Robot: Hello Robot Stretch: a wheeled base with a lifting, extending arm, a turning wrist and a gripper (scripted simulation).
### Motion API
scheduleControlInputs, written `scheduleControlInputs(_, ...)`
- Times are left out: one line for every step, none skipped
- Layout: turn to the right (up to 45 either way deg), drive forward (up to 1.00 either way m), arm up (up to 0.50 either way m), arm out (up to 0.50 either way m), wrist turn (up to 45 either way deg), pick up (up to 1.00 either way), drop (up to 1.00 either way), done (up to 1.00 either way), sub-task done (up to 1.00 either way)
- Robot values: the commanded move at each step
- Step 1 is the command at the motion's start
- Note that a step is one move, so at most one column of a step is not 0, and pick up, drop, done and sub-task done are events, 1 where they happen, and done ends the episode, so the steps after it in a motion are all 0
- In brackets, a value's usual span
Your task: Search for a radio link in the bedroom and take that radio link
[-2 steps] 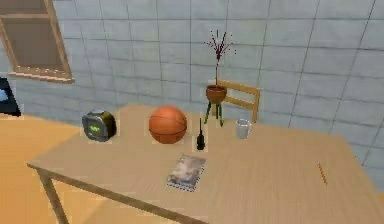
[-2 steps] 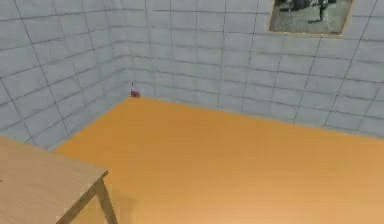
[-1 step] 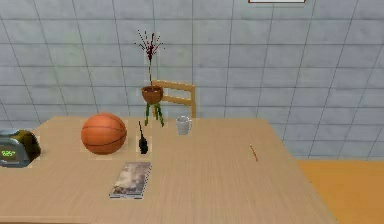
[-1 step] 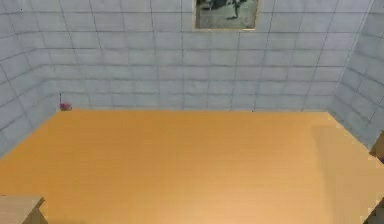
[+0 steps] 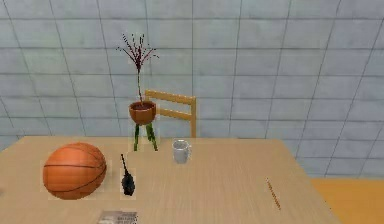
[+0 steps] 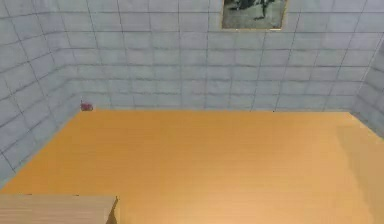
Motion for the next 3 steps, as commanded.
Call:
scheduleControlInputs(-45.0,0.0,0.0,0.0,0.0,0.0,0.0,0.0,0.0)
scheduleControlInputs(-45.0,0.0,0.0,0.0,0.0,0.0,0.0,0.0,0.0)
scheduleControlInputs(-18.0,0.0,0.0,0.0,0.0,0.0,0.0,0.0,0.0)
